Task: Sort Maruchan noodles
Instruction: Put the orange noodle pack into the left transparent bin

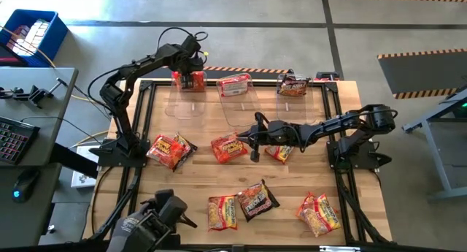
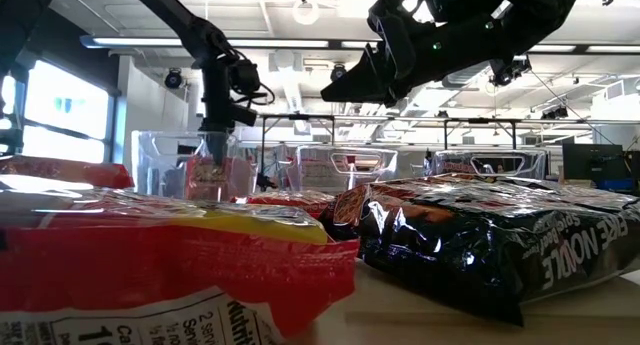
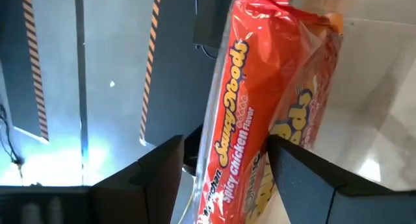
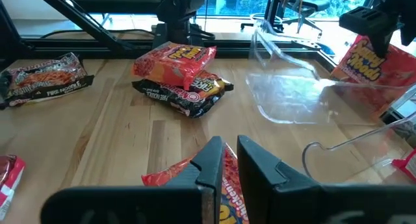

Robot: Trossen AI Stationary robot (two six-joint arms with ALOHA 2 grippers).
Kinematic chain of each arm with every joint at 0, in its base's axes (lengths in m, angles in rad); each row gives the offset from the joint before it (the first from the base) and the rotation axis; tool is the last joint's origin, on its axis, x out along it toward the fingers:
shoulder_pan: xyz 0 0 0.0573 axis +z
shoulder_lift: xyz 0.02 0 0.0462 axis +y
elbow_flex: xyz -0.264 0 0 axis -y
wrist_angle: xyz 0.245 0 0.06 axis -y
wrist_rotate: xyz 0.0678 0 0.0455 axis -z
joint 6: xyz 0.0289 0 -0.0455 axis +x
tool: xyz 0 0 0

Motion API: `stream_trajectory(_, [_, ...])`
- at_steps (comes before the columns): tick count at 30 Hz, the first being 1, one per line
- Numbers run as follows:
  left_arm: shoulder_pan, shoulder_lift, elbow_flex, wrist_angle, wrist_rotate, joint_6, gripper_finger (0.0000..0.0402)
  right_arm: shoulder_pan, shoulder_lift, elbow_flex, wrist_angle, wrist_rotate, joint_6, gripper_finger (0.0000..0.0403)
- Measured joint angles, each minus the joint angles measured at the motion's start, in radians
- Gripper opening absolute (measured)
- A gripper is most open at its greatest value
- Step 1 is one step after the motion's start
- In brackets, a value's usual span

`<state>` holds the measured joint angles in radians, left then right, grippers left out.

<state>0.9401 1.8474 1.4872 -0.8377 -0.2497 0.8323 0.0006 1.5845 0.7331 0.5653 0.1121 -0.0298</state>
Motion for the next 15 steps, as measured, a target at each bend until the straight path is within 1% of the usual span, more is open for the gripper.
stream_trajectory(4, [0.001,-0.035,0.0,0.009,0.012,-0.001,0.0213,0.0,0.0,0.0,0.0,0.0,0.0,0.003])
stream_trajectory(7, [0.005,-0.052,0.0,0.006,0.048,-0.019,0.0213,0.0,0.0,0.0,0.0,0.0,0.0,0.003])
stream_trajectory(11, [0.013,-0.05,-0.001,0.006,0.077,-0.045,0.0213,0.0,0.0,0.0,0.0,0.0,0.001,0.003])
stream_trajectory(15, [0.013,-0.038,-0.002,-0.001,0.079,-0.053,0.0213,0.0,0.0,0.0,0.0,0.0,0.008,0.003])
